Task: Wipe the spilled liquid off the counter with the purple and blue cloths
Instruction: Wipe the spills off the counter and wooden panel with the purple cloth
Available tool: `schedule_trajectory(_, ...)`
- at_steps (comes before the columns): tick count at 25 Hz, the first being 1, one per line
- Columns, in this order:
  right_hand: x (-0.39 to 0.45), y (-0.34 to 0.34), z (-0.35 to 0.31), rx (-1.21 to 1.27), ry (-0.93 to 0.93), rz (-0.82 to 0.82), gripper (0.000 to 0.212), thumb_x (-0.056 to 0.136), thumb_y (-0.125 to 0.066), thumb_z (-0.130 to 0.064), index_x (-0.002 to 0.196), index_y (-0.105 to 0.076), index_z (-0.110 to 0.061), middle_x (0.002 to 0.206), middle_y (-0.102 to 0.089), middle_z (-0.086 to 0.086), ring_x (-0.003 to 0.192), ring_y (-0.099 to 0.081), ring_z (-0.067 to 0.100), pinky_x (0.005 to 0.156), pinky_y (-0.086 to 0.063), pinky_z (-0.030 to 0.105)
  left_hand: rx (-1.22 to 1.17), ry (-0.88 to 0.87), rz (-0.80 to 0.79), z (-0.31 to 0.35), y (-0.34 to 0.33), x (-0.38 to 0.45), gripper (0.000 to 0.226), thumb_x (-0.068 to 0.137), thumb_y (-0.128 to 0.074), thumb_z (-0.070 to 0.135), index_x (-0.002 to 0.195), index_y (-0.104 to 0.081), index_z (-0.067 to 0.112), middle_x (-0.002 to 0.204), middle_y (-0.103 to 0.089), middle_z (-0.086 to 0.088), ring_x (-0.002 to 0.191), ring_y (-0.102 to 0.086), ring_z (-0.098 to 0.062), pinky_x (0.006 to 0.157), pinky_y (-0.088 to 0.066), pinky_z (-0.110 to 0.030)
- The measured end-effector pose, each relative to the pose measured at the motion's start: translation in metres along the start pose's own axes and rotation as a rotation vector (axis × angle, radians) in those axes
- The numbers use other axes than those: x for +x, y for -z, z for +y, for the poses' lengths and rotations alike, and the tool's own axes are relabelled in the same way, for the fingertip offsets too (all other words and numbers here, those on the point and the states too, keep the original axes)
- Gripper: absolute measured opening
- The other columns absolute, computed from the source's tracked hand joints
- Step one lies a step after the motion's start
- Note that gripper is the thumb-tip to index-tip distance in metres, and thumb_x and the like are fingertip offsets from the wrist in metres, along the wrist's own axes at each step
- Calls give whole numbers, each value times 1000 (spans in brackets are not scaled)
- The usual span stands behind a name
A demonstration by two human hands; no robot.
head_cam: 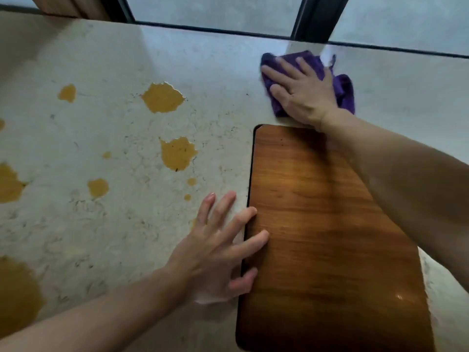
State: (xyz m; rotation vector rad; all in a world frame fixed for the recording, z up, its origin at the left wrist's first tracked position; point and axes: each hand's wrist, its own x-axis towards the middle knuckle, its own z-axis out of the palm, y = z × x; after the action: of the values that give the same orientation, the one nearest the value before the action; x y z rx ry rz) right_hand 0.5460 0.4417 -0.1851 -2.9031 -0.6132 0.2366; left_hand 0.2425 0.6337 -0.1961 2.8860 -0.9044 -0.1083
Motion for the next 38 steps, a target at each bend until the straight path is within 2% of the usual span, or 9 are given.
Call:
schedule_trajectory(5,-116,-31,-51,-5,133,3,49,97,-11,-63,146,-8,-64,163,-11,-23,153,-5,20,114,2,69,-147,-5,116,-3,3,-1,48,85,-53,45,124,-47,17,131,-47,-19,131,-42,-43,107,-33,-69)
schedule_trajectory(9,-249,-53,-102,7,67,28,48,102,-16,-57,149,-15,-58,162,-17,-21,152,-12,20,114,-8,68,-213,69,312,4,7,-8,34,87,-55,23,112,-51,-1,118,-52,-27,105,-49,-40,86,-49,-53)
schedule_trajectory(11,-332,-70,-134,-13,9,53,47,102,-15,-57,149,-18,-57,162,-18,-21,152,-12,19,115,-8,65,-225,168,354,7,11,-20,29,89,-58,15,109,-55,-6,116,-53,-29,103,-50,-45,80,-49,-54)
schedule_trajectory(15,-453,-87,-202,84,-220,-20,46,100,-8,-61,145,-15,-64,160,-13,-27,152,-5,10,120,-3,57,-212,311,340,-3,22,-82,34,94,-51,26,119,-52,3,125,-48,-22,114,-46,-40,89,-43,-50)
schedule_trajectory(21,-578,-126,-326,47,-367,62,47,104,-19,-51,148,-35,-47,157,-34,-14,147,-31,23,112,-24,65,-61,274,210,-61,31,-154,43,95,-49,32,132,-49,9,134,-44,-19,124,-43,-42,106,-35,-53)
schedule_trajectory(26,-507,-128,-343,65,-492,13,51,103,-13,-51,151,-27,-46,160,-28,-13,149,-24,27,107,-20,75,6,389,97,-100,26,-106,57,94,-42,52,140,-35,20,149,-26,-13,140,-23,-39,112,-25,-58)
schedule_trajectory(30,-392,-118,-308,77,-487,34,54,97,0,-58,149,14,-55,163,9,-20,152,13,22,111,5,73,-11,512,-27,-143,19,-96,89,74,-25,95,136,-25,31,156,-14,-9,148,-5,-46,111,-8,-72)
schedule_trajectory(35,-238,-91,-249,33,-486,142,54,101,-10,-54,154,-11,-47,166,-12,-11,152,-8,31,110,-3,76,-16,503,-41,-139,12,-99,95,74,-17,95,142,-22,29,161,-7,-9,149,3,-49,111,-2,-76)
schedule_trajectory(38,-127,-67,-199,112,-502,97,54,100,-9,-55,153,-6,-50,166,-3,-15,153,3,27,109,8,76,10,527,-71,-140,14,-99,99,74,-11,95,146,-22,29,163,-5,-10,150,6,-47,112,-1,-75)
